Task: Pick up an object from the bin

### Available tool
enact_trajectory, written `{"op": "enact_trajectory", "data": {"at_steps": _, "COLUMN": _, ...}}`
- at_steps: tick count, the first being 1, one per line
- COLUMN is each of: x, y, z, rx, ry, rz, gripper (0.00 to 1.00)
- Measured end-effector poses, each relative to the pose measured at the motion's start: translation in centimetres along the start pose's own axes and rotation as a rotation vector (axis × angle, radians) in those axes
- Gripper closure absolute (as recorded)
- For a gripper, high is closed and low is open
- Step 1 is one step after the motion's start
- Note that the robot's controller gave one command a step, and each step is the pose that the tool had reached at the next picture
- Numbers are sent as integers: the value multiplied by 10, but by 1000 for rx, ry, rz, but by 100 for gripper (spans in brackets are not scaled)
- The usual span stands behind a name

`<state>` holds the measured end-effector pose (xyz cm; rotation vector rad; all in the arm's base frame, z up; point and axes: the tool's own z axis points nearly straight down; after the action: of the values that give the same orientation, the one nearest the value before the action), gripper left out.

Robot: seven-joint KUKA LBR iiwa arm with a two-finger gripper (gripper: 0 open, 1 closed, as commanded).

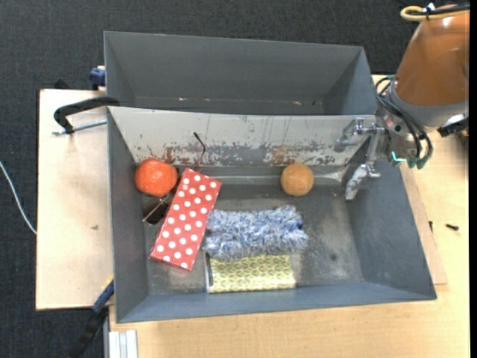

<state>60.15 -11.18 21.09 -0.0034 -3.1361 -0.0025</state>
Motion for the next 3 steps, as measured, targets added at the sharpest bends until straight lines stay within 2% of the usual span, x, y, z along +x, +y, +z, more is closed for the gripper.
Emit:
{"op": "enact_trajectory", "data": {"at_steps": 1, "x": -2, "y": 0, "z": -5, "rx": 1, "ry": -9, "rz": -2, "gripper": 0}}
{"op": "enact_trajectory", "data": {"at_steps": 2, "x": 10, "y": 26, "z": 34, "rx": 3, "ry": -12, "rz": -69, "gripper": 0}}
{"op": "enact_trajectory", "data": {"at_steps": 3, "x": 68, "y": 30, "z": 87, "rx": 0, "ry": -9, "rz": -62, "gripper": 0}}
